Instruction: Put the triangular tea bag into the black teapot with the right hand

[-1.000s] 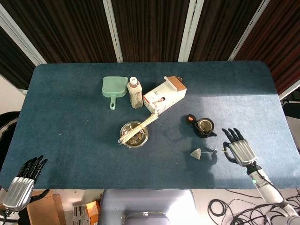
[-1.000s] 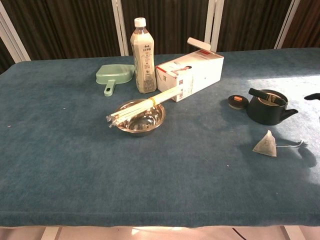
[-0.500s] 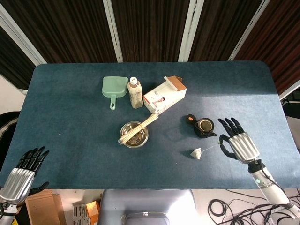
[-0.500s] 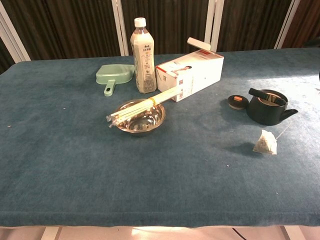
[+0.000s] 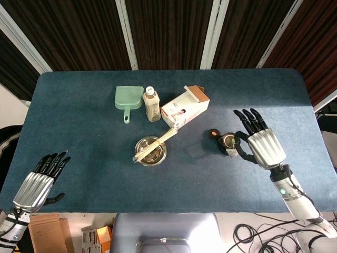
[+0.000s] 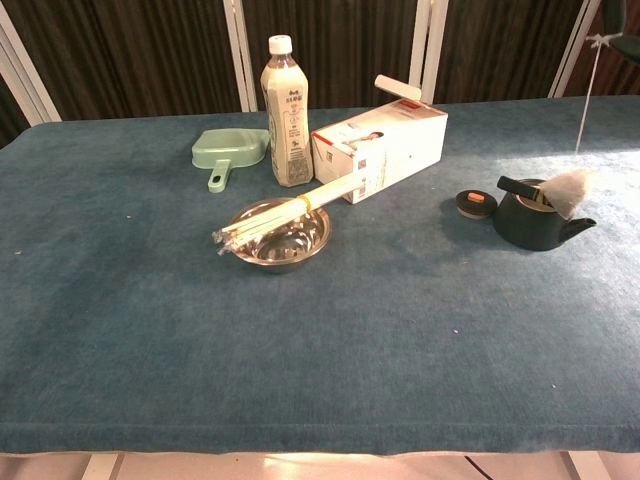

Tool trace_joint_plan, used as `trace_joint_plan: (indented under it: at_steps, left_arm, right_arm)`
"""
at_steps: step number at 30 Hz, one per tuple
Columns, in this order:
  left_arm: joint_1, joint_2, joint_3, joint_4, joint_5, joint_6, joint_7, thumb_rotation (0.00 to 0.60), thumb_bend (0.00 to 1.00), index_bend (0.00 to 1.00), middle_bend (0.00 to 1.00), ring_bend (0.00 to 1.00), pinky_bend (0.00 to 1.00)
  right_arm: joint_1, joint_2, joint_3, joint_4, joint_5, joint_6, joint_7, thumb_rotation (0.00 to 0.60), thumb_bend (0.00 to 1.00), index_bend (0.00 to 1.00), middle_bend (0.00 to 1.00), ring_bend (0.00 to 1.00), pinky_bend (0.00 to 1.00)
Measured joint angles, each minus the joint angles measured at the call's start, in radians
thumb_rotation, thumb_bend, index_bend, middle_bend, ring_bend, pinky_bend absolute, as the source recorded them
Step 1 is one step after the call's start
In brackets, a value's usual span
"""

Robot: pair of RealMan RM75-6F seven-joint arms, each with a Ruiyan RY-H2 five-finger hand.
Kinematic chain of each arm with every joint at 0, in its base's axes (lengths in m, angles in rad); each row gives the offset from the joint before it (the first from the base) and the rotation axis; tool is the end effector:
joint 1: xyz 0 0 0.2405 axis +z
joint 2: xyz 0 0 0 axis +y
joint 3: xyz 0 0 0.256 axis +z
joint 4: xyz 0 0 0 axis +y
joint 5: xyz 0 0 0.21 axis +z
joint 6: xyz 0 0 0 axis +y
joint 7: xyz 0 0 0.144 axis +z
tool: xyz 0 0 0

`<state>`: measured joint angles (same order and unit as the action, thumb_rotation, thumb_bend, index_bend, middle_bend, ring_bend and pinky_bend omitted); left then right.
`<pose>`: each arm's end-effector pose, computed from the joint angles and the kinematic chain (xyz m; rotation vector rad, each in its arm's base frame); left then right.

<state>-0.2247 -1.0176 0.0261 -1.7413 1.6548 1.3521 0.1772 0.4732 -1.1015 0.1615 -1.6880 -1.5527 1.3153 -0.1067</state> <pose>-0.2615 0.1971 0.1438 -1.7628 -0.7402 -0.8372 -0.1901 -0.2960 0.1487 1.6995 -0.5922 1.1531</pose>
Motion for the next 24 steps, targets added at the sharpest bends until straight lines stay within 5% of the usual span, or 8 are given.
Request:
trace_joint_plan:
  at_steps: [11, 24]
  left_arm:
    - [0.02, -0.04, 0.027, 0.029, 0.022, 0.012, 0.047, 0.6, 0.02, 0.0, 0.02, 0.0, 0.1]
    - [0.012, -0.044, 0.022, 0.037, 0.0, -0.01, 0.051, 0.6, 0.02, 0.0, 0.02, 0.0, 0.1]
  right_arm:
    - [0.065, 0.036, 0.112, -0.021, 0.226, -0.109, -0.03, 0.6, 0.47, 0.69, 0.04, 0.0, 0.0]
    - [0.093, 0.026, 0.128, 0.042, 0.288, -0.159, -0.026, 0.6, 0.47, 0.69, 0.04, 0.0, 0.0]
